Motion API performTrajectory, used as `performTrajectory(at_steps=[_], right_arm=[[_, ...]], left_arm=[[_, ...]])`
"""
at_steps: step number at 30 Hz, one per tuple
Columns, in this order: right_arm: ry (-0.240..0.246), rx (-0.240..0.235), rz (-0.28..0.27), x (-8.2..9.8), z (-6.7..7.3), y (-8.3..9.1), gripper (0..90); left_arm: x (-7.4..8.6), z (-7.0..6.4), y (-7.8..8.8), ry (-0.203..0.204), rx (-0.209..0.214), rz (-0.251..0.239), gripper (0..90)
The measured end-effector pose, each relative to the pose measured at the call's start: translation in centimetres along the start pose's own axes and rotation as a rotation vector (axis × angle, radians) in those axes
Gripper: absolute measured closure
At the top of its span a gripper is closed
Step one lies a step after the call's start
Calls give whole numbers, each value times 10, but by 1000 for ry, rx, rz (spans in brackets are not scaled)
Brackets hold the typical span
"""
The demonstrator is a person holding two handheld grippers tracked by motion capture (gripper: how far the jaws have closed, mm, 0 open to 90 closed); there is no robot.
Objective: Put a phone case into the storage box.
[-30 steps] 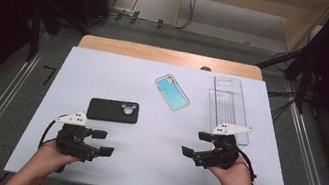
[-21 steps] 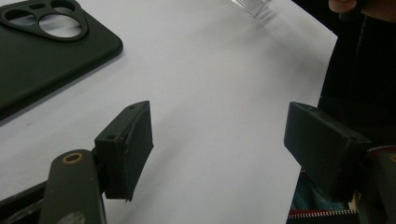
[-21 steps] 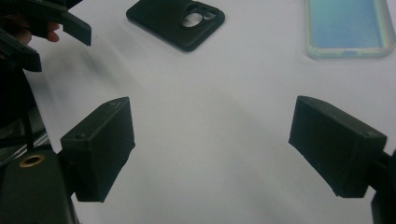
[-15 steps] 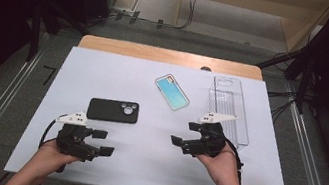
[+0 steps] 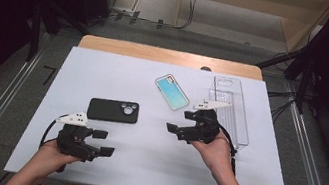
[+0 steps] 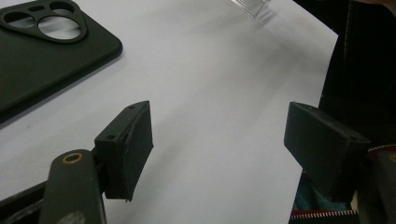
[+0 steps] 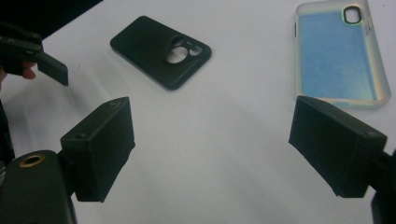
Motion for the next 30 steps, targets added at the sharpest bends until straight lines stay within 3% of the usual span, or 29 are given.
performTrajectory(at_steps=[4, 15, 25, 28, 30], right_arm=[[21, 13, 0, -10, 2, -5, 122], [5, 14, -31, -33, -6, -25, 122], [-21, 14, -49, -51, -25, -52, 122], [-9, 47, -47, -58, -32, -58, 122], [-25, 42, -50, -62, -36, -61, 122]], left_arm=[[0, 0, 0, 3, 5, -1, 242], [0, 0, 0, 4, 5, -2, 242], [0, 0, 0, 2, 10, -4, 242], [0, 0, 0, 2, 11, -5, 242], [0, 0, 0, 3, 11, -7, 242]])
Point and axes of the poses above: each handheld gripper's, and its own axes: y roughly backward along the jaws, x roughly out of its underside, z roughly to its left, the point moved 6 cm from there along -y, roughly forward along the jaws, and after that the axes turned 13 degrees about -y, right-handed, at the moved point
